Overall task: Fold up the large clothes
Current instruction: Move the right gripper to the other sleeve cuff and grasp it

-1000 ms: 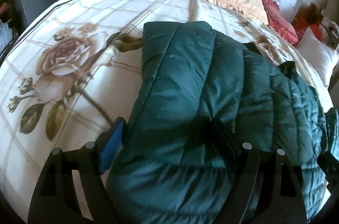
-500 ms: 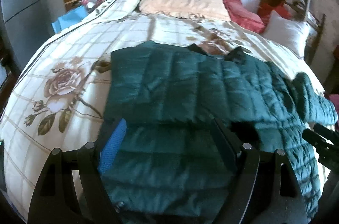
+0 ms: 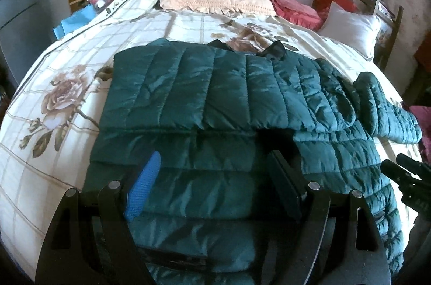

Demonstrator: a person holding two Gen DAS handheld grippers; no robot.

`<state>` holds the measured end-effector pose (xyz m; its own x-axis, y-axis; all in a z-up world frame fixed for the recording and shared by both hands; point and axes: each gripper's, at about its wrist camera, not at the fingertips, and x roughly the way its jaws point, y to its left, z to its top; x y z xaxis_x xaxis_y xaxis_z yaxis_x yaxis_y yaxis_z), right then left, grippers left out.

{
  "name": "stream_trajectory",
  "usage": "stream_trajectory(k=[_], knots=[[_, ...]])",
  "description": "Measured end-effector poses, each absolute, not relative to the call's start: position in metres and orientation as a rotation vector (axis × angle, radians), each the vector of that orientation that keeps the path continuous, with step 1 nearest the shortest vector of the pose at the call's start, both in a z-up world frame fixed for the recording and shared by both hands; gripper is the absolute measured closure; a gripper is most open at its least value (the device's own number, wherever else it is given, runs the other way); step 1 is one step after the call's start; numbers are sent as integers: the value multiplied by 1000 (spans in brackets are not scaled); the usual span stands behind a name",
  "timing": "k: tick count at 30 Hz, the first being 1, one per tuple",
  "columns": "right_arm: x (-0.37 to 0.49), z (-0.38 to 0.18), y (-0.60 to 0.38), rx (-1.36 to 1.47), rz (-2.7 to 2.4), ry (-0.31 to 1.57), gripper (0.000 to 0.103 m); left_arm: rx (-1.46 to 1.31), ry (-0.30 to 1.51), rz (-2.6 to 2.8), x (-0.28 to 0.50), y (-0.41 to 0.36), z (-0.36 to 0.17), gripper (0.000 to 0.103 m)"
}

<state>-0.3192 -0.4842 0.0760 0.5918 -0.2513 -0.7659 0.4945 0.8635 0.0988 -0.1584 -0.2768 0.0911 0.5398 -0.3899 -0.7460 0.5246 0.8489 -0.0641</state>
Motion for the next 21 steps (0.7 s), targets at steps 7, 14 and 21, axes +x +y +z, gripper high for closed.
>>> stream_trajectory(k=[7,14,21], knots=[[-330,74,-502,343,-483,826,32,160,860,-562,-162,-286,87,21],[-338,71,-517,366,-510,814,30,162,881,-583,-166,-296,78,21],[-349,68,-536,393,-554,810,30,152,896,-597,-168,-299,68,21]])
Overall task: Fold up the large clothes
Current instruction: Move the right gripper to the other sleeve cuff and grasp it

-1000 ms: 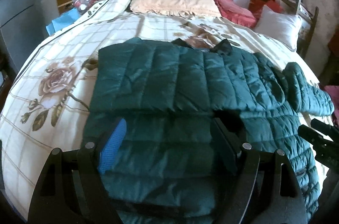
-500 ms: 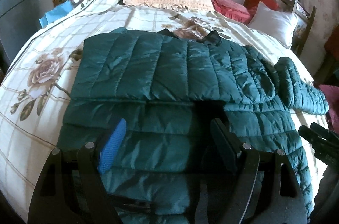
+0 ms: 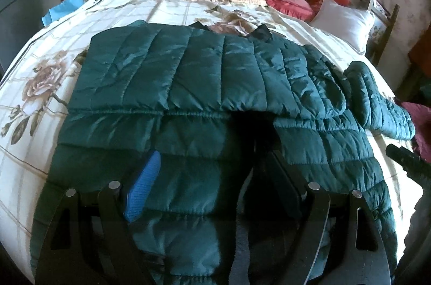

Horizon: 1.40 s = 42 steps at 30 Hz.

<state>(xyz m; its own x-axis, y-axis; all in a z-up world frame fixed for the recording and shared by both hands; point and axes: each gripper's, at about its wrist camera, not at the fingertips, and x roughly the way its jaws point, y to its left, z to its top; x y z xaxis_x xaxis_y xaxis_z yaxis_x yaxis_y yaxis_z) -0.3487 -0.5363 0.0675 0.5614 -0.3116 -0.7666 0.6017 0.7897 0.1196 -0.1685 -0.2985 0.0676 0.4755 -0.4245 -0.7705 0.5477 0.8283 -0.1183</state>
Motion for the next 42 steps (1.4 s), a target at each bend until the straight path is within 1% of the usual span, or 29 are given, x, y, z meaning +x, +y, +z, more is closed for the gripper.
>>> stream_trajectory(k=[22,28,35,42], knots=[[-378,64,-599,424,-669,795,29,111,929,-631,-166,-294,41,21],[-407,63,-649,463,-797,778,27,86,934,-642,-164,-292,40,21],[-448,63,-718,548,-974,752,27,83,931,-649,-165,-289,39,20],[-474,51,-778,656,-1105,741,25,82,929,-666,-165,-292,39,16]])
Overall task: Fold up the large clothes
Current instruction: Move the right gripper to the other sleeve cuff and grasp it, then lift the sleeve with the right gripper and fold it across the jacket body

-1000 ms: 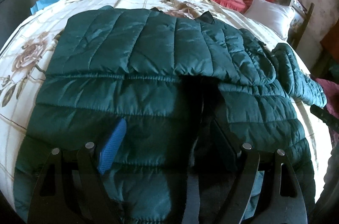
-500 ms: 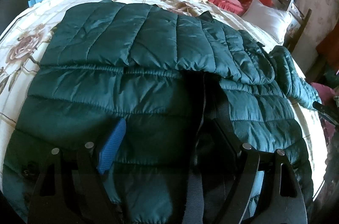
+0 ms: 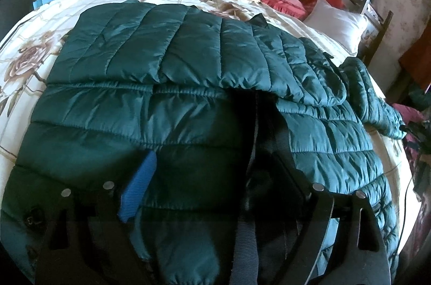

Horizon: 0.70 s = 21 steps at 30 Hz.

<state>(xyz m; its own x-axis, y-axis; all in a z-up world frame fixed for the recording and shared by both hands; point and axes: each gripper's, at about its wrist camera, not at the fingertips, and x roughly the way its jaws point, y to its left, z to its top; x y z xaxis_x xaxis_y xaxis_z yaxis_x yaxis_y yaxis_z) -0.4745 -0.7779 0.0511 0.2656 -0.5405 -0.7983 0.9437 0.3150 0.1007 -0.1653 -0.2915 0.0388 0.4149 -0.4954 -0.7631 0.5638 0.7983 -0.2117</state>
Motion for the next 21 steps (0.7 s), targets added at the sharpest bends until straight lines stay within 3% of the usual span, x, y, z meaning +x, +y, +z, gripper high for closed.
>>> stream_trajectory(k=[15,17,18,20,21], knots=[[-482,33,-832,809,-1178,621,26,90,927,-671,-166,-295,38,13],[-477,33,-833,785,-1168,615,59,91,927,-671,-166,-295,38,13],[-478,35,-831,778,-1174,605,61,92,927,-670,-166,-295,38,13],[-479,41,-831,765,-1167,574,82,90,927,-671,-166,-295,38,13],[-480,46,-829,758,-1156,559,83,88,928,-672,-166,-295,38,13]])
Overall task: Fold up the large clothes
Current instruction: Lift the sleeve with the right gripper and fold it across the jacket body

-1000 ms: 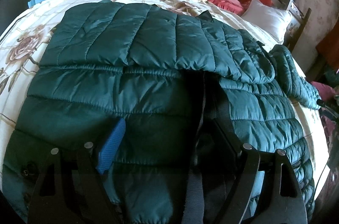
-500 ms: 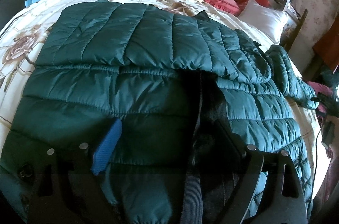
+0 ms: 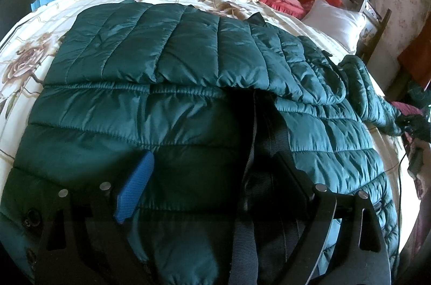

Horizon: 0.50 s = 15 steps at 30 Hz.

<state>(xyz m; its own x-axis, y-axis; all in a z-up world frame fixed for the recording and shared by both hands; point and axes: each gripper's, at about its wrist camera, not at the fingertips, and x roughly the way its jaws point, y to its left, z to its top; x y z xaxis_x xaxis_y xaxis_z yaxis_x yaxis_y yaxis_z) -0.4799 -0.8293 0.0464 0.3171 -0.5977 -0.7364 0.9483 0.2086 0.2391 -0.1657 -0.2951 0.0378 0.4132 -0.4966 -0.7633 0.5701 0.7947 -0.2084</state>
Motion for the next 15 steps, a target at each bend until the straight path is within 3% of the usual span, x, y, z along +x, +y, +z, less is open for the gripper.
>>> stream_trajectory(k=[4,15], knots=[[-481,80,-813,706,-1081,492,89,81,928,-675,-166,-295,38,13],[-426,188,-712,511,-750,399,90,119,920,-647,-167,-296,42,13]])
